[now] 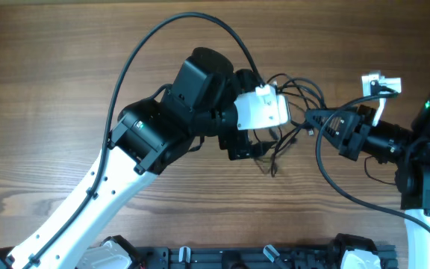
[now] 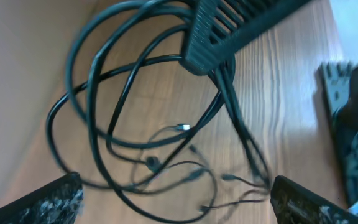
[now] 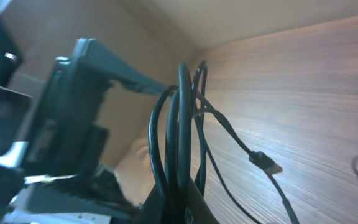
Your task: Untangle cables
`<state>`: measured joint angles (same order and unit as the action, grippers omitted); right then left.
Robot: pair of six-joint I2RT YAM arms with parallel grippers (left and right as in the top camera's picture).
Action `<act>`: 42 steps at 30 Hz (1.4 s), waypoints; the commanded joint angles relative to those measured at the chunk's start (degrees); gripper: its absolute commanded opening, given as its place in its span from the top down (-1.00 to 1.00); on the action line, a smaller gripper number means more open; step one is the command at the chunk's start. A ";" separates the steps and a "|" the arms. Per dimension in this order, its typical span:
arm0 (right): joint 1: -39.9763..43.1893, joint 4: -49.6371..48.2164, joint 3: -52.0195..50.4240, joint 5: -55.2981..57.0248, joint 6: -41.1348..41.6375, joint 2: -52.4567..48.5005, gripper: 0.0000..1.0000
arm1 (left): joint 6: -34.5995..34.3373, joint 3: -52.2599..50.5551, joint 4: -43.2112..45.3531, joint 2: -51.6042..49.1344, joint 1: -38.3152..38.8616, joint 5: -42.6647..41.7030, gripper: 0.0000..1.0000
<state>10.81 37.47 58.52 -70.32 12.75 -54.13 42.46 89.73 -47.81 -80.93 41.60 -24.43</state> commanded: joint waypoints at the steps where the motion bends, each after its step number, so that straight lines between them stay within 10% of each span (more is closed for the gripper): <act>1: 0.28 -2.27 0.66 -9.51 0.13 -0.31 0.92 | 12.17 0.28 -0.07 1.01 0.09 -2.38 -0.94; 42: 0.28 -20.96 0.66 -22.60 23.41 -5.55 0.91 | 23.34 0.28 -0.22 0.26 3.30 -3.37 -0.84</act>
<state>10.81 16.80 58.52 -89.36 35.22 -59.59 64.75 89.73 -48.53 -78.54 44.75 -26.76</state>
